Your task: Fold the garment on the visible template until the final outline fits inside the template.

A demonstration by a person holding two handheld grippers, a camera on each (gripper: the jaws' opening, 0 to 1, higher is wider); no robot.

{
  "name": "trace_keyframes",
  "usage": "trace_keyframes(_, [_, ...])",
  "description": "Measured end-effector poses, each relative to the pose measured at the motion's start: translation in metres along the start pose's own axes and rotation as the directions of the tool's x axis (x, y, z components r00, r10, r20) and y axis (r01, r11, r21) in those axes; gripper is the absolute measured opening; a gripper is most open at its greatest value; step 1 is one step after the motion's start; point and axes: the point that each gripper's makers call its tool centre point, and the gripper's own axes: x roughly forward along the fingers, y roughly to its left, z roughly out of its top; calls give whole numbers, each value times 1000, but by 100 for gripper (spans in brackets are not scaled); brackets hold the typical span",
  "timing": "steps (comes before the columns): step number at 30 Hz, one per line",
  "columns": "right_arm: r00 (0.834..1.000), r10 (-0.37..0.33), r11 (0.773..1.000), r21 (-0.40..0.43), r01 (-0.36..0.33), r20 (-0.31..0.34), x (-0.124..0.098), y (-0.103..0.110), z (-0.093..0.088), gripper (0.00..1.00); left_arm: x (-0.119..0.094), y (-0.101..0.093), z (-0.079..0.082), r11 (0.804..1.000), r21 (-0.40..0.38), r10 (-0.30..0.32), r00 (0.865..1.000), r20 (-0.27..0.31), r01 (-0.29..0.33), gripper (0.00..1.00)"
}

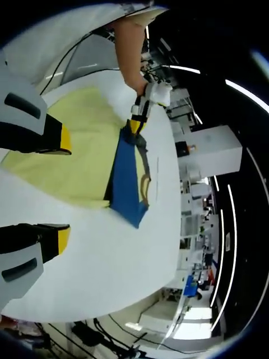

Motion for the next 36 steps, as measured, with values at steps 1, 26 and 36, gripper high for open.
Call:
trace_keyframes(1, [1000, 1, 1000, -1, -1, 0, 0, 0, 0, 46, -2, 2, -1, 1000, -4, 5, 1000, 1, -5, 14])
trace_keyframes(26, [1000, 5, 1000, -2, -5, -6, 1, 2, -3, 46, -28, 55, -57, 942, -297, 145, 988, -61, -156, 21])
trace_keyframes(36, [1000, 3, 1000, 3, -3, -11, 1, 0, -5, 46, -19, 45, -63, 920, -373, 105, 993, -61, -120, 17])
